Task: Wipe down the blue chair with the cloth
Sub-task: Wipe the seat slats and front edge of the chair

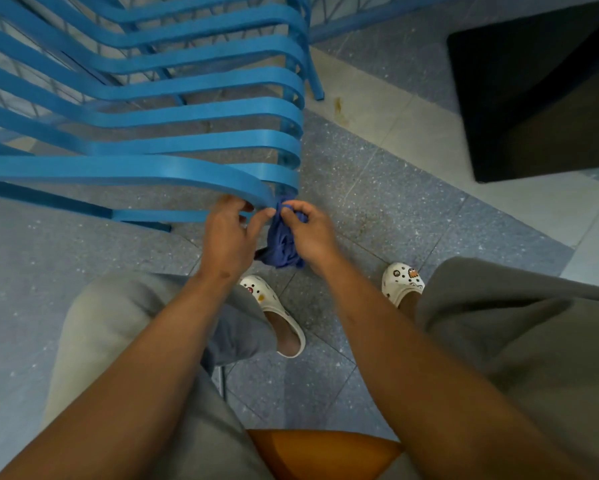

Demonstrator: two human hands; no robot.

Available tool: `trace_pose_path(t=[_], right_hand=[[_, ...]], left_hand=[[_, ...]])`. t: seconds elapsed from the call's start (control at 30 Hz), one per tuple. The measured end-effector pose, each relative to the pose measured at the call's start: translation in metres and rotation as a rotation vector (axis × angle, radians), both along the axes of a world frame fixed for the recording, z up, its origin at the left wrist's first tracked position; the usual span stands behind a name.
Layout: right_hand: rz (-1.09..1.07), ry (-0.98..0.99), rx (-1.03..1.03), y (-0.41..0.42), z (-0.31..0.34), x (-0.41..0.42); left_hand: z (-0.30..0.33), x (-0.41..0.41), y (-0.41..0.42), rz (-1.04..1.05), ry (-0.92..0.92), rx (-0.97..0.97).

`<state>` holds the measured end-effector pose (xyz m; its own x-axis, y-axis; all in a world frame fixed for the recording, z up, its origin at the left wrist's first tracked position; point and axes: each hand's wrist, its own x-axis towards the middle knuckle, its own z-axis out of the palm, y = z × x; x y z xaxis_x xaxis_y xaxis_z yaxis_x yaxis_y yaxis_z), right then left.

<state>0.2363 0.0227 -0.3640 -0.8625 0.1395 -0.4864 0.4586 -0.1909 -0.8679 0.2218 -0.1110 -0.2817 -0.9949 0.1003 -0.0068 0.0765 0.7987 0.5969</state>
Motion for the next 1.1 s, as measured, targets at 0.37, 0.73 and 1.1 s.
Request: trace_pose_path(t=[0.37,0.73,1.1], right_hand=[[0.057,-0.001,-0.240,0.012,0.004,-0.012],[0.072,-0.145,0.239,0.041,-0.003,-0.013],[0.116,-0.145,0.228,0.072,0.016,0.003]], left_hand=[[-0.009,-0.006,-0.004,-0.073,-0.020,0.003],[-0.029,-0.004,-0.012,-0.046,-0.068,0.045],[-0.043,0.012,-0.005,0.153,-0.153,0.290]])
